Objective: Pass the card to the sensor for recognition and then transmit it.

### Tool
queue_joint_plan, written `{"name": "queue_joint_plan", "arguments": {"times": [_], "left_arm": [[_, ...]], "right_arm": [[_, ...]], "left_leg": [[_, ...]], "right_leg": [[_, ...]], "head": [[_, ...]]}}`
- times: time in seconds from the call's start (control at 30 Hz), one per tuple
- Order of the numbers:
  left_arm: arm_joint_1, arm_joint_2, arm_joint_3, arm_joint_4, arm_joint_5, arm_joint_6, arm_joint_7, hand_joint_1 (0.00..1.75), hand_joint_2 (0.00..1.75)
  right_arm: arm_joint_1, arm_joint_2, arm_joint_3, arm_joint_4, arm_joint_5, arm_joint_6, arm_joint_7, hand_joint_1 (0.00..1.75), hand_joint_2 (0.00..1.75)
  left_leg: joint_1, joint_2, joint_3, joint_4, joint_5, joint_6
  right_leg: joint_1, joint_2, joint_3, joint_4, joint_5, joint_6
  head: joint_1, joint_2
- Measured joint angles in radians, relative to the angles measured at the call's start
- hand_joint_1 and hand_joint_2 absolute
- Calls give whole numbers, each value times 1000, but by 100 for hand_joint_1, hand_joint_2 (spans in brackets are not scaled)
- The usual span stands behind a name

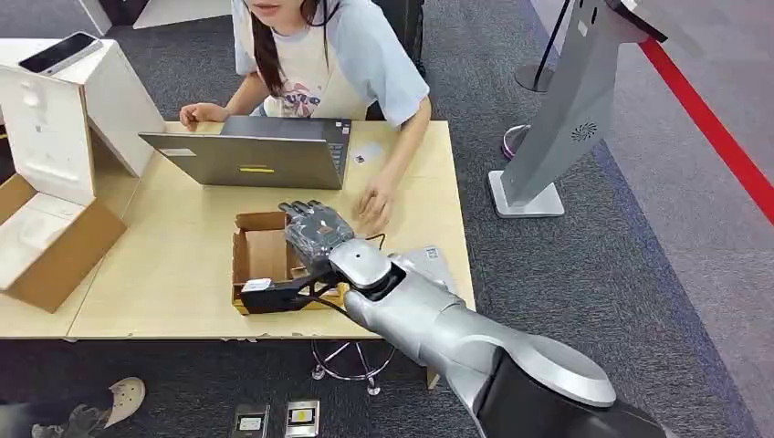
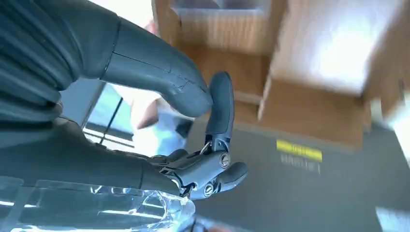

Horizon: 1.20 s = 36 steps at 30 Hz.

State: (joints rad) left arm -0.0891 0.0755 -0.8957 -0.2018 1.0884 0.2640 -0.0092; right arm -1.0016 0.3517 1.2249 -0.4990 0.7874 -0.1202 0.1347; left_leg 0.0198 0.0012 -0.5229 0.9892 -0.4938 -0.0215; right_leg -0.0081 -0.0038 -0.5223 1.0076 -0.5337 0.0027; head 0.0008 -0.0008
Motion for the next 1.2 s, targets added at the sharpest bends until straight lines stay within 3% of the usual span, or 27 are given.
{"name": "queue_joint_plan", "arguments": {"times": [0.17,0.37,0.4,0.43,0.87,1.2], "left_arm": [[0,0,0,0,-6,-3,-3,0,175],[0,0,-1,0,-12,-4,-3,0,175],[0,0,-2,0,-13,-5,-3,0,175],[0,0,-3,0,-14,-6,-3,0,175],[0,0,-11,0,-9,-7,-3,0,175],[0,0,-11,0,12,10,-3,0,175]], "right_arm": [[-12,-8,-26,-54,22,-43,21,175,175],[-12,-33,-67,-135,47,-47,40,175,175],[-12,-37,-73,-146,50,-45,43,159,175],[-11,-42,-80,-157,51,-42,43,0,175],[27,-56,-93,-190,50,148,36,0,175],[47,-32,-83,-183,32,194,13,0,175]], "left_leg": [[0,0,0,0,0,0],[0,0,0,0,0,0],[0,0,0,0,0,0],[0,0,0,0,0,0],[0,0,0,0,0,0],[0,0,0,0,0,0]], "right_leg": [[0,0,0,0,0,0],[0,0,0,0,0,0],[0,0,0,0,0,0],[0,0,0,0,0,0],[0,0,0,0,0,0],[0,0,0,0,0,0]], "head": [[0,0],[0,0],[0,0],[0,0],[0,0],[0,0]]}}
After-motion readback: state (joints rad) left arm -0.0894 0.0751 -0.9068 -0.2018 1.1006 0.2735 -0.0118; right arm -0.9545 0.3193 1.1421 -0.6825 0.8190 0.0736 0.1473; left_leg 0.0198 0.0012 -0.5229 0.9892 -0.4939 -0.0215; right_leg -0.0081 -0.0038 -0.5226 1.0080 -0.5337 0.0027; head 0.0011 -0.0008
